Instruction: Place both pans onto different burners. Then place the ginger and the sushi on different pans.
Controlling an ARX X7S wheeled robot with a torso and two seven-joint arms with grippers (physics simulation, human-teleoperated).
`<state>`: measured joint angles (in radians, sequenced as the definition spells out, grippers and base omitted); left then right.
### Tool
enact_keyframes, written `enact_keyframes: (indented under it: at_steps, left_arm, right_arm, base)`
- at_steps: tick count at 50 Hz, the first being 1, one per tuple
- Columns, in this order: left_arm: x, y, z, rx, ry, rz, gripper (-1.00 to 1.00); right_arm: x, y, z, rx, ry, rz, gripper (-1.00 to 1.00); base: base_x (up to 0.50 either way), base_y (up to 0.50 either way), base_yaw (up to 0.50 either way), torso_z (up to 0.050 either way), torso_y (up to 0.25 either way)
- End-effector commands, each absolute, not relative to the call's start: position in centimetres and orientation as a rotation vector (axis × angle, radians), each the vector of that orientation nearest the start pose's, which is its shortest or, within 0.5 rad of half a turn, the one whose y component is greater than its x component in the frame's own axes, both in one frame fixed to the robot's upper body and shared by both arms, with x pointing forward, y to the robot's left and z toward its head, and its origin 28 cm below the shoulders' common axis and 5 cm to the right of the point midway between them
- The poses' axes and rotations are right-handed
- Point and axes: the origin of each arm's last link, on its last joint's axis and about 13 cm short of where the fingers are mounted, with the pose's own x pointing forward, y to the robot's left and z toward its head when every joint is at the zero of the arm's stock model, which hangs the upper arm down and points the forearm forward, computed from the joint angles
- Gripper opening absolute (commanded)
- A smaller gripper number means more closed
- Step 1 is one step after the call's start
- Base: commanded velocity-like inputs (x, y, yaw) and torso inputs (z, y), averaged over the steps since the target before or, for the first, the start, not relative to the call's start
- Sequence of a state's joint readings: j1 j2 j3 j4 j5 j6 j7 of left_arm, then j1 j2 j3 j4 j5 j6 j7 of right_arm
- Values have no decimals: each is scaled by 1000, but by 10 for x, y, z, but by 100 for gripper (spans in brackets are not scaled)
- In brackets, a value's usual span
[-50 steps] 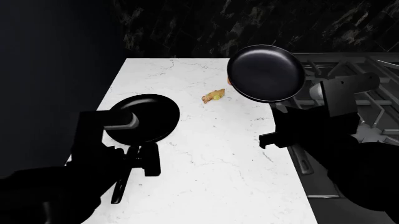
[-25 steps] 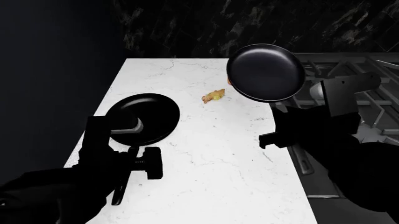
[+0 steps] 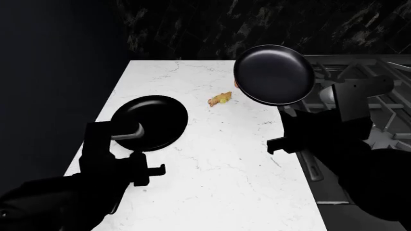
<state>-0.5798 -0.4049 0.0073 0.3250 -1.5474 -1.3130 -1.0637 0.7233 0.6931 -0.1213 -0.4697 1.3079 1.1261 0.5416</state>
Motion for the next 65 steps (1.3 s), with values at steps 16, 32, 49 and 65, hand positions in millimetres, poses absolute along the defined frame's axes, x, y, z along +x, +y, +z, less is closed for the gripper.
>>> enact_keyframes:
  at_steps: [16,32,49,65]
  left_arm:
    - [217,229,181,-70,466,-135,-100]
    - [228,231,194,-14,255,-71,-100]
    - [239,231,219,-3,70,-130,-100]
    - [243,229,245,18,-67,-236,-100]
  right_arm:
    - [238,-157,233,-60,144,217,-100]
    - [234,-158,237,-122,125,189,-100]
    - [225,-151,248,-143,118,200,-100]
    - [217,-148,252,-126,45,179,-100]
  base:
    - [-6,10,13,0,1]
    - [-3,11,12,1,5]
    - [7,15,6,4,3]
    - [15,20,3,3,2]
